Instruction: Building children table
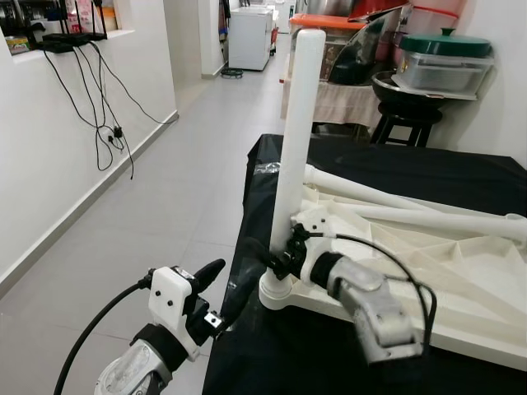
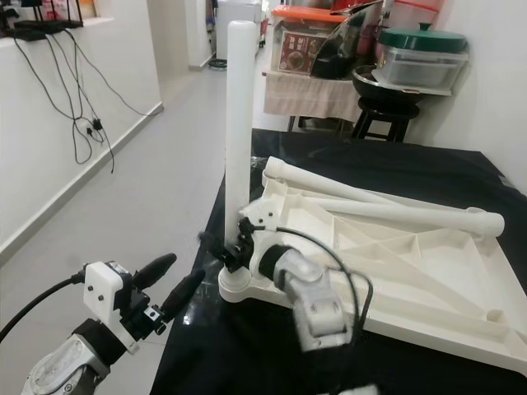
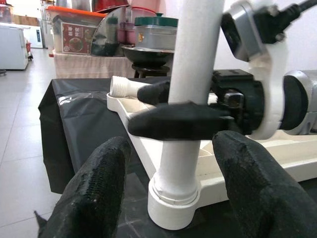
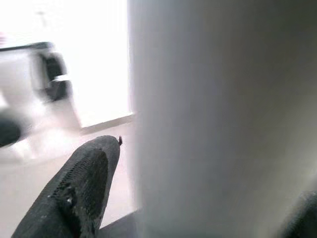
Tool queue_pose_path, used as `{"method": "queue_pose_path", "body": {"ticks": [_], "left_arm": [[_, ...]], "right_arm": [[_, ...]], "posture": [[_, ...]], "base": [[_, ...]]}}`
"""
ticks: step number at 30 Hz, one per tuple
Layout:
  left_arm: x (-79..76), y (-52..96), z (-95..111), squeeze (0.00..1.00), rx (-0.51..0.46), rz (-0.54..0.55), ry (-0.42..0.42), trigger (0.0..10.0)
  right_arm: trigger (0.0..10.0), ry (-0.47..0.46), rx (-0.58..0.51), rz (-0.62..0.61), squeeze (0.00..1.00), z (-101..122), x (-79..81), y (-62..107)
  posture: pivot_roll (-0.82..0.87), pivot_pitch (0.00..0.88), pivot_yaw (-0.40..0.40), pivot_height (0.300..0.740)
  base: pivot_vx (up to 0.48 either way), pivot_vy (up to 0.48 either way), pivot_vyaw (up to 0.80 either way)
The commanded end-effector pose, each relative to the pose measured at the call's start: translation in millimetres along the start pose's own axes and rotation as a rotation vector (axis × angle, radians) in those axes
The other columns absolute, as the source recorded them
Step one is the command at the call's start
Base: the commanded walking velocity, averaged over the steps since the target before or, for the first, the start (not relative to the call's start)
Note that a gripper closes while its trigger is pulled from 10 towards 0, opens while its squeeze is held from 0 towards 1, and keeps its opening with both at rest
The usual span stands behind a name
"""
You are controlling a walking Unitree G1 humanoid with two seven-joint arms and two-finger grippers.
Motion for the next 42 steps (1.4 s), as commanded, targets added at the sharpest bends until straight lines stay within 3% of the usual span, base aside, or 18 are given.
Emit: {"method": "queue_pose_path", "body": {"ticks": [1, 6, 10, 11, 12, 13, 14, 16, 26, 27, 28, 29, 30, 31, 32, 34, 38, 42], "left_arm": [[0.7, 0.8, -2, 0.0, 0.007, 0.002, 0.002, 10.0], [0.7, 1.0, -2, 0.0, 0.008, 0.005, 0.0, 10.0], [0.7, 1.0, -3, 0.0, 0.009, 0.005, 0.0, 10.0], [0.5, 1.0, -3, 0.0, 0.009, 0.005, 0.0, 10.0], [0.5, 1.0, -3, 0.0, 0.009, 0.005, 0.0, 10.0], [-0.2, 0.7, -3, 0.0, 0.01, 0.005, 0.0, 10.0], [-0.8, 0.5, -3, 0.0, 0.01, 0.005, 0.001, 10.0], [-1.2, 0.2, -3, 0.0, 0.009, 0.006, 0.001, 10.0], [-1.8, -0.3, -3, 0.0, 0.005, 0.008, 0.001, 10.0], [-3.6, 1.3, -3, 0.0, 0.005, 0.004, 0.004, 10.0], [-3.6, 1.3, -3, 0.0, 0.005, 0.004, 0.004, 10.0], [-4.1, 2.1, -3, 0.0, 0.005, 0.003, 0.004, 10.0], [-4.1, 2.1, -3, 0.0, 0.005, 0.003, 0.004, 10.0], [-3.9, 3.0, -2, 0.0, 0.004, 0.005, 0.004, 10.0], [-3.9, 3.0, -2, 0.0, 0.004, 0.005, 0.004, 10.0], [-1.7, 3.9, -2, 0.0, 0.006, 0.009, 0.003, 10.0], [-1.1, 3.8, -2, 0.0, 0.007, 0.01, 0.004, 10.0], [-1.7, 3.1, -4, 0.0, 0.012, -0.004, 0.008, 10.0]], "right_arm": [[10.0, 0.005, -0.007, 0.103, 0.0, -1, 6.0, -2.4], [10.0, -0.009, 0.014, 0.263, 0.0, -1, -5.9, 3.2], [10.0, -0.023, 0.015, 0.288, 0.0, -1, -10.3, 3.7], [4.6, -0.059, 0.014, 0.288, 0.0, -2, -17.5, 3.2], [4.6, -0.059, 0.014, 0.288, 0.0, -2, -17.5, 3.2], [0.0, -0.153, 0.005, 0.248, 0.0, -1, -30.8, 1.7], [0.0, -0.221, -0.005, 0.221, 0.0, -1, -38.8, 0.5], [0.0, -0.248, -0.003, 0.218, 0.0, -3, -40.0, 0.4], [0.0, -0.225, -0.011, 0.21, 0.0, -6, -40.5, 2.5], [0.0, -0.124, 0.052, -0.272, 0.0, -18, -67.4, 10.5], [0.0, -0.124, 0.052, -0.272, 0.0, -18, -67.4, 10.5], [0.0, -0.1, 0.079, -0.504, 0.0, -22, -80.2, 19.8], [0.0, -0.1, 0.079, -0.504, 0.0, -22, -80.2, 19.8], [0.0, -0.087, 0.058, -0.688, 0.0, -26, -69.1, 30.2], [0.0, -0.087, 0.058, -0.688, 0.0, -26, -69.1, 30.2], [0.0, -0.066, 0.025, -0.756, 0.0, -30, -38.6, 34.0], [0.0, -0.045, 0.013, -0.759, 0.0, -28, -33.3, 34.0], [0.0, -0.077, 0.03, -0.729, 0.0, -30, -40.9, 28.8]], "posture": [[0.1, 0.0, -0.079, 0.74], [0.11, 0.0, -0.08, 0.74], [0.11, 0.0, -0.077, 0.74], [0.11, 0.0, -0.078, 0.74], [0.11, 0.0, -0.078, 0.74], [0.12, 0.0, -0.088, 0.74], [0.12, 0.0, -0.088, 0.74], [0.12, 0.0, -0.091, 0.74], [0.1, 0.0, -0.088, 0.74], [0.11, 0.0, -0.111, 0.74], [0.11, 0.0, -0.111, 0.74], [0.11, 0.0, -0.111, 0.74], [0.11, 0.0, -0.111, 0.74], [0.1, 0.0, -0.105, 0.74], [0.1, 0.0, -0.105, 0.74], [0.08, 0.0, -0.077, 0.74], [0.08, 0.0, -0.077, 0.74], [0.1, 0.0, -0.095, 0.74]], "base": [[0.0, 0.0, 0.0], [0.0, 0.0, 0.0], [0.0, 0.0, 0.0], [0.0, 0.0, 0.0], [0.0, 0.0, 0.0], [0.0, 0.0, 0.0], [0.0, 0.0, 0.0], [0.0, 0.0, 0.0], [0.0, 0.0, 0.0], [0.0, 0.0, 0.0], [0.0, 0.0, 0.0], [0.0, 0.0, 0.0], [0.0, 0.0, 0.0], [0.0, 0.0, 0.0], [0.0, 0.0, 0.0], [0.0, 0.0, 0.0], [0.0, 0.0, 0.0], [0.0, 0.0, 0.0]]}}
Point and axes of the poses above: a point about 5 cm out from each wrist's last joint towards the gripper, its own y axis pointing back from the gripper into the wrist, its own z axis along the axis of the wrist's last joint, x = y × z, the point moved 2 cm from there along -y, pointing out of the wrist towards the gripper, and after that the axes turned 2 degrees about y, right-handed, at the moved point
